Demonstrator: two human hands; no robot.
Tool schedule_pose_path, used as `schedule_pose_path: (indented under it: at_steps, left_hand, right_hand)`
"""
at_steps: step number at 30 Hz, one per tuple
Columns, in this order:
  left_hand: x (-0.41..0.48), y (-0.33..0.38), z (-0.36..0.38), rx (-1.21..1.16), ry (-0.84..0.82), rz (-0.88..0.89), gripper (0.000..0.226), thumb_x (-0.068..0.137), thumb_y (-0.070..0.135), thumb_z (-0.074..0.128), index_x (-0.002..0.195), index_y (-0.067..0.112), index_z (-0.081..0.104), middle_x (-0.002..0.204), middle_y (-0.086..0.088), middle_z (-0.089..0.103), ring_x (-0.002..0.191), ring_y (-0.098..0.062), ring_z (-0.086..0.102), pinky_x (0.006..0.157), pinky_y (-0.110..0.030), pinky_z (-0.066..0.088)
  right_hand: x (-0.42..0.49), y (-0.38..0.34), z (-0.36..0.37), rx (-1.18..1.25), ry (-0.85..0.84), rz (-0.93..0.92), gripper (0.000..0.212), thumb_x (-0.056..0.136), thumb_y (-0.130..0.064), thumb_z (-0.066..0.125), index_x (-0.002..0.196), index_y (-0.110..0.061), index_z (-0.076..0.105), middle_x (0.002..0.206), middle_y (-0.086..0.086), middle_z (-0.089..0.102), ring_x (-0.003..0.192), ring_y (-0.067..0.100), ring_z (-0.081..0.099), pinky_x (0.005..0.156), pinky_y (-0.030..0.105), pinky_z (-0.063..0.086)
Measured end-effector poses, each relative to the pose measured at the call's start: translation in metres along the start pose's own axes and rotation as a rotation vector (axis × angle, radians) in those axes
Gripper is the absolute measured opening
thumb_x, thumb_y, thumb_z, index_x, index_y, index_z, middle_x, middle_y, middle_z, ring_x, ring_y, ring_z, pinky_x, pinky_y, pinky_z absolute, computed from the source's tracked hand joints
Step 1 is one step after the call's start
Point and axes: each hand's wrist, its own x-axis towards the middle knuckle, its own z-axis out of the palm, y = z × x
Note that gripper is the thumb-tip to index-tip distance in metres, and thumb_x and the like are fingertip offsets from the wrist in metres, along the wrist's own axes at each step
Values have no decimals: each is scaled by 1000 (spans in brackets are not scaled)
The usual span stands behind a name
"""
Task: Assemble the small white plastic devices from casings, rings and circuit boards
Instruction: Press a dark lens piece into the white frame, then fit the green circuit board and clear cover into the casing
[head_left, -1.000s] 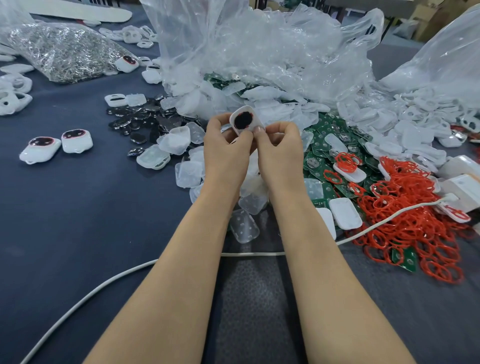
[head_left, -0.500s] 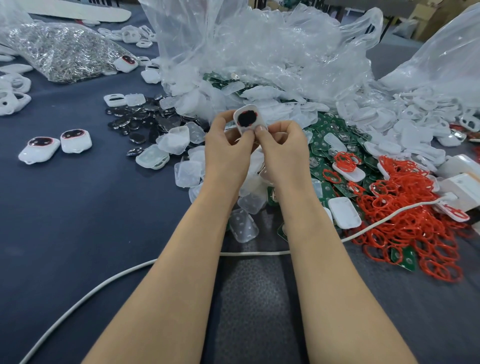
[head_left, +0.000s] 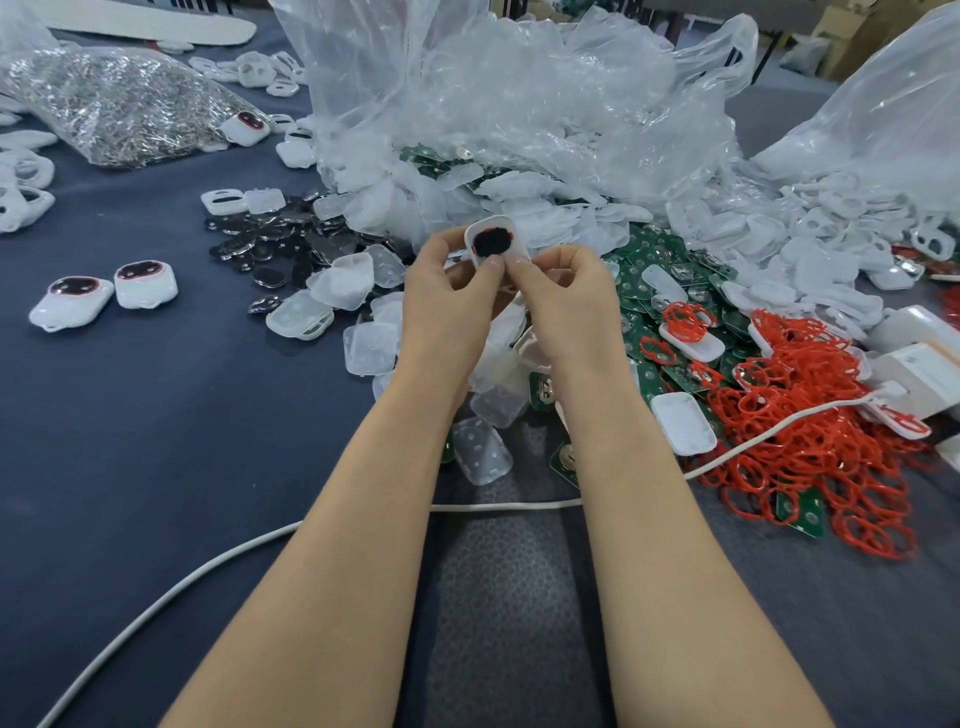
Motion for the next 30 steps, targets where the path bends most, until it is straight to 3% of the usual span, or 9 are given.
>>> schedule_pose_path:
  at_steps: [5,8,11,13,17,23,30]
  left_hand:
    - [1,3,-2,-24,49,-46,14,91,2,59,99,14,59,77,-1,71,68,-6,69,62,-15,52]
    - [3,4,-3,-19,93,-90,18,90,0,60,101,13,59,86,-2,71,69,-5,70,61,-12,52]
    - [4,4,-2,-18,98,-111,21,89,-2,60,102,14,58,89,-2,69,76,-7,69,61,-12,52]
    - [4,3,-1,-20,96,-117,22,88,-3,60,98,17,58,88,-1,68,80,-9,68,61,-12,52]
    - [4,3,-1,-13,90,-124,26,87,-4,59,94,21,58,90,-1,68,84,-11,69,63,-15,53]
    - [5,2,-2,-42,90,-179,27,87,-5,57,92,22,57,97,-6,67,90,-20,70,72,-23,57]
    - [4,5,0,-80,95,-213,16,92,3,55,94,18,57,105,-11,66,88,-19,70,67,-19,55]
  right_hand:
    - [1,-6,-8,29,-75,28,20,90,-34,63,87,-16,57,70,-3,55,48,-1,49,51,17,39]
    - [8,-11,-33,-196,82,-59,14,93,-34,56,95,-20,58,86,-5,61,73,5,57,67,21,42]
    - [14,-10,-66,-509,245,-66,14,91,-17,54,100,-18,65,97,-2,65,88,13,59,76,24,41]
    - [17,-3,-77,-702,156,-1,19,88,-13,56,101,-15,69,102,4,68,98,22,61,82,29,47]
    - [17,4,-69,-884,-35,28,37,82,-26,71,116,-14,65,117,9,62,106,27,59,88,34,48]
    - [24,14,-58,-931,66,-13,40,85,-32,68,121,-16,61,124,12,56,113,31,54,94,40,47]
    - [29,17,-59,-1004,36,46,48,85,-37,66,124,-12,56,130,14,53,123,33,46,102,39,39]
